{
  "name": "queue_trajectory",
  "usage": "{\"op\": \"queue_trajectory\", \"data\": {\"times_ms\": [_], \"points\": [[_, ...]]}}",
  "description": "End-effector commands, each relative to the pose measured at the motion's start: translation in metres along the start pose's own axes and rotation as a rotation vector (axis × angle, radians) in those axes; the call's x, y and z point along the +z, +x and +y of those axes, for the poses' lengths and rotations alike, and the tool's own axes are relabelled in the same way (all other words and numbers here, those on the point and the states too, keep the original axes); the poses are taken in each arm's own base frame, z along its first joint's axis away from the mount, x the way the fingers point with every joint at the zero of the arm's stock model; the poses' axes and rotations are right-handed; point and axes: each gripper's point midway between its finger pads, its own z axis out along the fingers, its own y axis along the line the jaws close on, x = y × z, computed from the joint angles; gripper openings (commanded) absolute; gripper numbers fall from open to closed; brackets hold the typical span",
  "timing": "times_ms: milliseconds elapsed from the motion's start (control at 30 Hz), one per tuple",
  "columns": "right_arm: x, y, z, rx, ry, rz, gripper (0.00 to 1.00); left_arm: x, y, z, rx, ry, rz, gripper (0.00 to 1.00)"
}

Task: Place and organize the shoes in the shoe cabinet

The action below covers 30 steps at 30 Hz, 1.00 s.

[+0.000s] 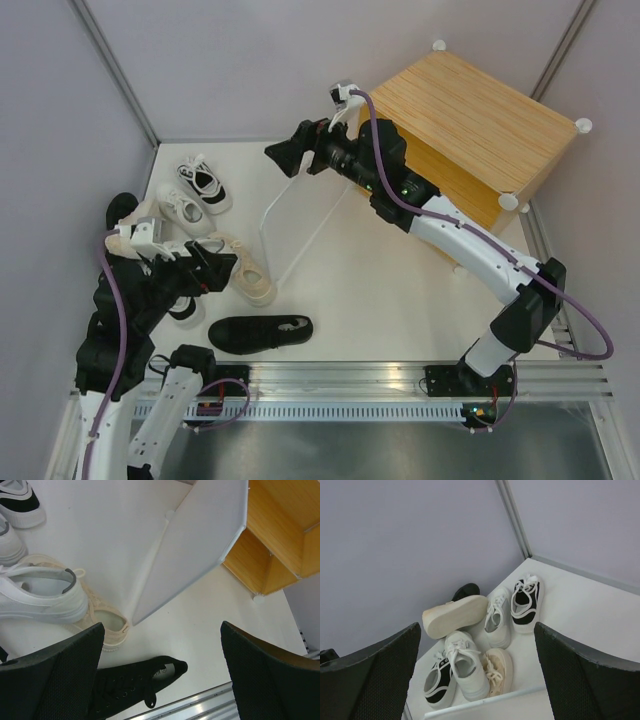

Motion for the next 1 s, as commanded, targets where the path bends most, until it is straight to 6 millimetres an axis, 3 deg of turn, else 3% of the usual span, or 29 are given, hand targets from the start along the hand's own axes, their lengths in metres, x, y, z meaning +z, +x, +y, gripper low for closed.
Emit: {"op": "queue_trajectory", "data": {"times_ms": [0, 233, 400, 467, 533, 733, 833, 967], "points": [[-0.001, -0.048, 0.010, -0.056, 0.011, -0.131, 0.98, -0.004, -0.013, -0.024, 0.061, 0.109, 0.017, 1.00], [-0.027, -0.045, 0.003, -0.088, 0.073, -0.104, 0.98, -0.002, -0.009, -0.063, 0.027, 0.305, 0.141, 0.89], [-0.074, -0.037, -0.012, -0.116, 0.179, -0.079, 0.98, -0.008, -0.002, -0.098, -0.069, 0.504, 0.243, 0.88], [-0.099, -0.034, -0.017, -0.117, 0.212, -0.087, 0.98, -0.005, -0.010, -0.104, -0.088, 0.533, 0.223, 0.89], [-0.117, -0.031, -0.022, -0.111, 0.243, -0.102, 0.98, 0.000, -0.013, -0.102, -0.108, 0.515, 0.206, 0.91], [-0.199, -0.022, -0.036, -0.090, 0.338, -0.184, 0.98, 0.035, -0.017, -0.095, -0.170, 0.488, 0.176, 0.94], [-0.222, -0.023, -0.041, -0.087, 0.377, -0.206, 0.98, 0.050, -0.012, -0.093, -0.188, 0.467, 0.194, 0.94], [-0.249, -0.022, -0.039, -0.073, 0.369, -0.254, 0.98, 0.066, -0.006, -0.106, -0.190, 0.472, 0.210, 0.94]]}}
